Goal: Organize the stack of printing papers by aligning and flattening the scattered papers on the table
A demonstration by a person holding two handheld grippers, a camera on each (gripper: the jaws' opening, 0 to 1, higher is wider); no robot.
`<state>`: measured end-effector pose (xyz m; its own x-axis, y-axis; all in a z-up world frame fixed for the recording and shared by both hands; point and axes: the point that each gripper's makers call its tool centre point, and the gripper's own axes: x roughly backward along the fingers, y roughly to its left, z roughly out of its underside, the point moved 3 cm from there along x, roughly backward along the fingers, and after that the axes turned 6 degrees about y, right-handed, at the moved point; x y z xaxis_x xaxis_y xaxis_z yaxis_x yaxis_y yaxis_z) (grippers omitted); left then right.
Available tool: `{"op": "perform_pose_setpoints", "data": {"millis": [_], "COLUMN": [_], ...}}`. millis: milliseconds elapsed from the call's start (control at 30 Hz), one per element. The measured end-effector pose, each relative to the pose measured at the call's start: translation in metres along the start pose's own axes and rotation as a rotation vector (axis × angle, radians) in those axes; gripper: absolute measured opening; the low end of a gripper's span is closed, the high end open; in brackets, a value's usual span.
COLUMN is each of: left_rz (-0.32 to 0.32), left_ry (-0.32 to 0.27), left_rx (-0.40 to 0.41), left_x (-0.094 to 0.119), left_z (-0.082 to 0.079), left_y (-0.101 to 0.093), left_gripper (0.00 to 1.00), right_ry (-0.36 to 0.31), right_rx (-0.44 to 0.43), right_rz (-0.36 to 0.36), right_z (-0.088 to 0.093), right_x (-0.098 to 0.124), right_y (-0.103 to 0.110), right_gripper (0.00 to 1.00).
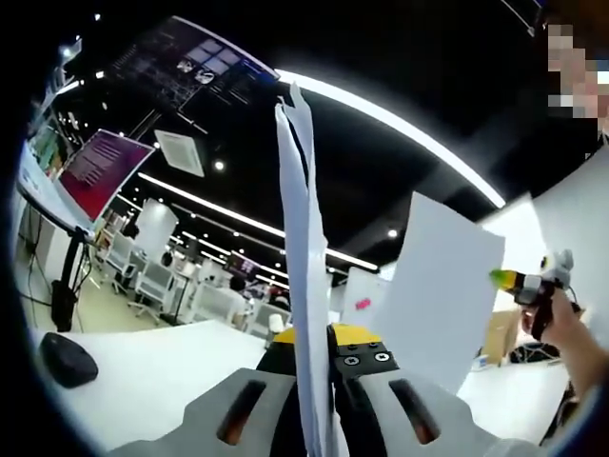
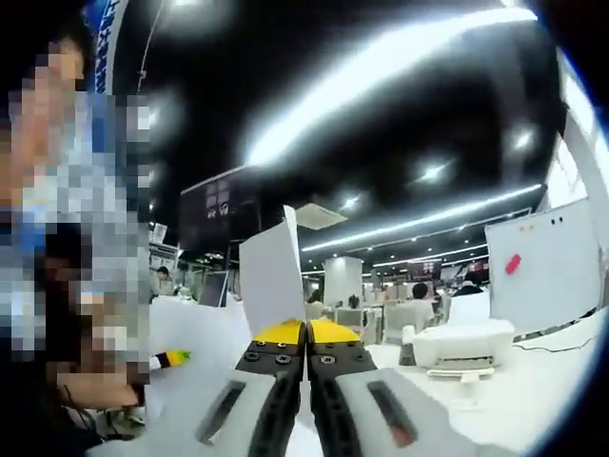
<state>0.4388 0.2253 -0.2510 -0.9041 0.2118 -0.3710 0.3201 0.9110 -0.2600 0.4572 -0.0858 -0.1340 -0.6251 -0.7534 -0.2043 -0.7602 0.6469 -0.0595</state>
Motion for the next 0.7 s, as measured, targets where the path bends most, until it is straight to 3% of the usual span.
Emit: {"op": "perform_pose_setpoints", "data": {"millis": [333,700], "left_rz": [0.000,0.005], "left_ry": [0.000,0.002], "left_rx": [-0.004,-0.007], "left_x": [0.000,0.000], "left_z": [0.000,0.000], "left_y": [0.001,-0.001], "left_gripper": [0.06,0.06], "right_ry": [0.069,0.123], "right_rx": [0.027,-0.055], "right_rz": [-0.037,-0.209], "right_z": [-0.020,-0.025], "right_x": [0.018,0.023], "right_y": [0.012,0.032], "right_gripper": [0.00,0.00]}}
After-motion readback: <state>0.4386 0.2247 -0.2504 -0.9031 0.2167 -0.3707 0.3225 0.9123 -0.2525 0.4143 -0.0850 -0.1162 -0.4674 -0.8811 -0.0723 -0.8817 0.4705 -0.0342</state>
